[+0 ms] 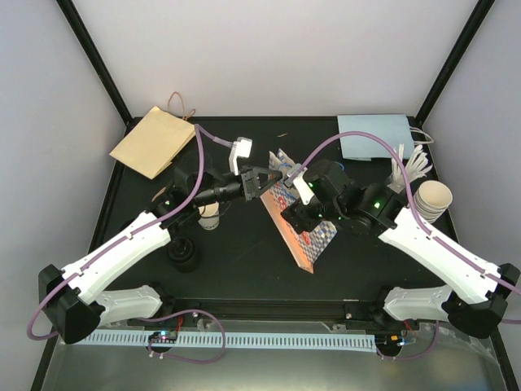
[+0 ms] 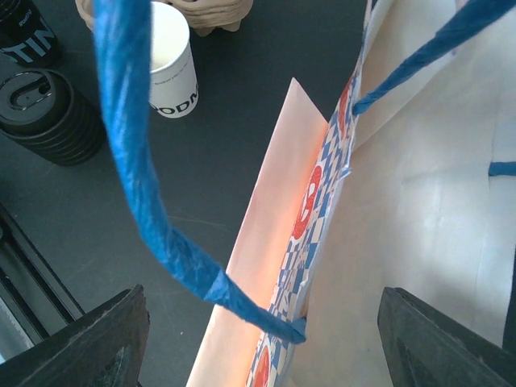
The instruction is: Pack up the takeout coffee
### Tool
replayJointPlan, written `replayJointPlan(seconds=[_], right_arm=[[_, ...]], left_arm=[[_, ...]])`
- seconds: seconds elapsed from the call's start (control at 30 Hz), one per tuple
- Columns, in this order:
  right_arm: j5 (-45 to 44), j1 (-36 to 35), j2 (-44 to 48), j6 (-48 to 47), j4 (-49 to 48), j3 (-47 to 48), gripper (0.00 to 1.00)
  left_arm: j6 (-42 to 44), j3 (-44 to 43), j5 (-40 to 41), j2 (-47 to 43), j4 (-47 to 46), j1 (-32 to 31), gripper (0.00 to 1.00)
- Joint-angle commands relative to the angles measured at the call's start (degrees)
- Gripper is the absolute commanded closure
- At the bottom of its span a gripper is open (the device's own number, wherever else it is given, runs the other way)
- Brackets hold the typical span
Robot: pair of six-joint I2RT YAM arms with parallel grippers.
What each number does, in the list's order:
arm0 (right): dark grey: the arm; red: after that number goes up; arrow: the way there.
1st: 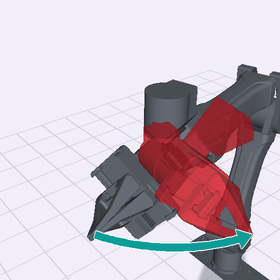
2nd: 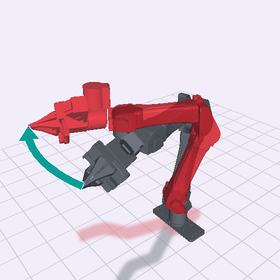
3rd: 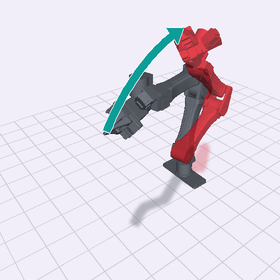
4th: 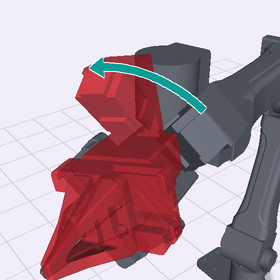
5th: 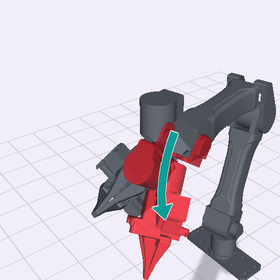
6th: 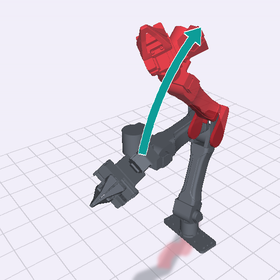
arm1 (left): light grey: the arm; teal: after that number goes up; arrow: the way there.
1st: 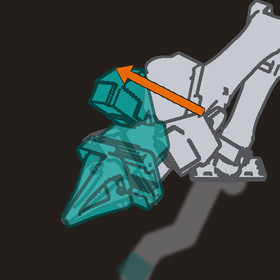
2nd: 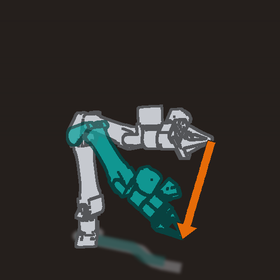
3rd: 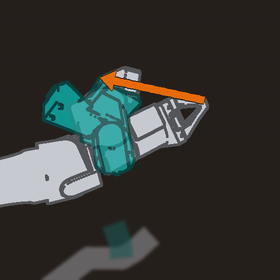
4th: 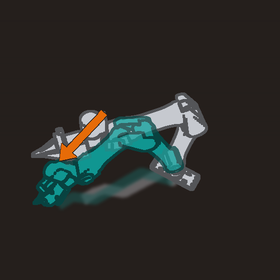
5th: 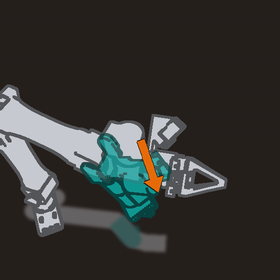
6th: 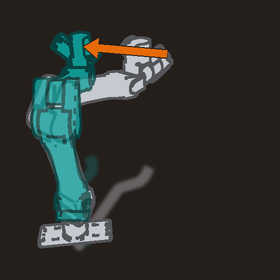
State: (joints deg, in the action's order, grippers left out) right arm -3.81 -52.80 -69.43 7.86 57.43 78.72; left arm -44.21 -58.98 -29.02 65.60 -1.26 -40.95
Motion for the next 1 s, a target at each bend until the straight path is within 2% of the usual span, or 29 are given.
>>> replayJointPlan(seconds=[0.0,0.27,0.6,0.97], right_arm=[[-0.8,-0.4,0.1,0.7,-2.0,-0.9,0.20],[-1.4,-0.4,-0.6,0.5,-2.4,-1.0,0.22],[-8.7,-0.5,-1.7,2.4,0.0,1.2,0.35],[-10.5,-0.4,-2.6,2.5,1.5,3.1,0.78]], left_arm=[[-1.0,-2.5,-1.3,-0.5,-2.5,0.2,0.98],[-1.4,-3.0,-1.7,0.0,-3.1,0.2,0.98],[-1.5,-3.6,-2.2,0.3,-2.6,0.2,0.99],[-1.9,-2.7,-1.9,0.2,-3.0,0.3,0.96]])
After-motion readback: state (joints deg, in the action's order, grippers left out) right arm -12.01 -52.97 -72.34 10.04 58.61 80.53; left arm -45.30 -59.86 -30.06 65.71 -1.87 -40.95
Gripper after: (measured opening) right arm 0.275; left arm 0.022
